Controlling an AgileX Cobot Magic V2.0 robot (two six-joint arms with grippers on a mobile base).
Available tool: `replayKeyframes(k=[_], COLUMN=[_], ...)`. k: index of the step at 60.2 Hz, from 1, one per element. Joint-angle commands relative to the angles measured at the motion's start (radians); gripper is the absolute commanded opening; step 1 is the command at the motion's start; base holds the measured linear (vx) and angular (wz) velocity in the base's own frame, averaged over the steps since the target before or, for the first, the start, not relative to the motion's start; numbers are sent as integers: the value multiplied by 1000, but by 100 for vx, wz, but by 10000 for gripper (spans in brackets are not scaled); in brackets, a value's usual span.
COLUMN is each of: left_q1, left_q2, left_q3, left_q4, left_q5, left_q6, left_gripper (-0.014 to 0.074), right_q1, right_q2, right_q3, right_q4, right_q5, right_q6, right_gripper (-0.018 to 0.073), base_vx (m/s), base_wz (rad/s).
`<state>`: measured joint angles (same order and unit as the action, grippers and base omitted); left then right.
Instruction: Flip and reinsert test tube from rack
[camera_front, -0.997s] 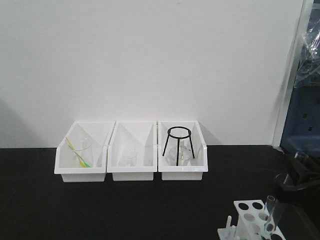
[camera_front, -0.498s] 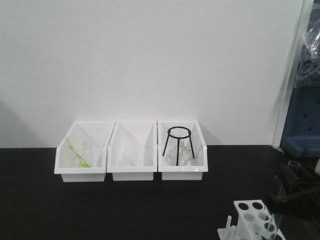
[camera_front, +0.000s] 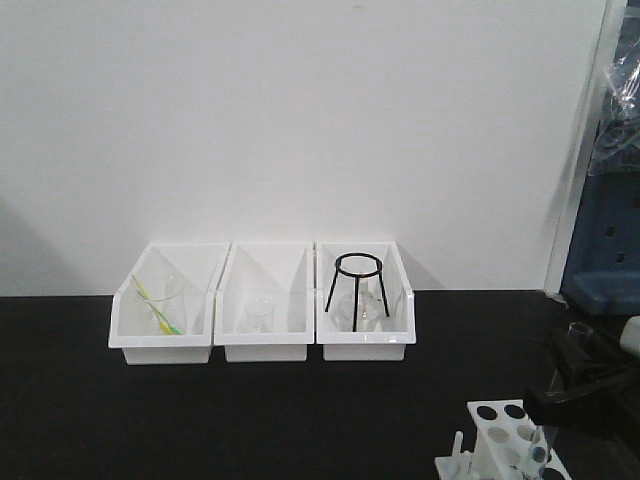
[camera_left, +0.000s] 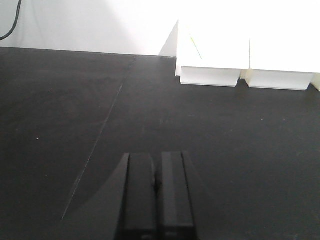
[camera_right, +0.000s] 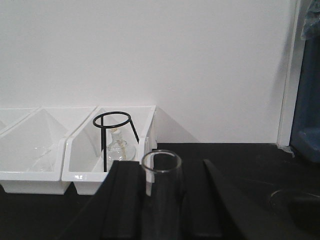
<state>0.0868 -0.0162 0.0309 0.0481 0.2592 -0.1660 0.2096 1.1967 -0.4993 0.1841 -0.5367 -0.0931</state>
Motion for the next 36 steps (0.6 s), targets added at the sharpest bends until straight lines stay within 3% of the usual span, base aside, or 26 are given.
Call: replayKeyframes(k=[1, 18, 36], left_q1=[-7, -7, -7], left_q2=[-11, -11, -11], left_q3=[2, 2, 2], left_q4=[-5, -5, -5], left_q5=[-79, -79, -79], left_q6=[0, 0, 0], left_gripper=[-6, -6, -6], right_q1=[-3, -3, -3], right_q2=[3, 64, 156], right_q3=[-28, -28, -28], right_q4=[-20, -22, -108], right_q5=[-91, -120, -122], right_q6=[20, 21, 50], right_gripper=[-9, -9, -9], base_vx=[0, 0, 0], base_wz=[0, 0, 0])
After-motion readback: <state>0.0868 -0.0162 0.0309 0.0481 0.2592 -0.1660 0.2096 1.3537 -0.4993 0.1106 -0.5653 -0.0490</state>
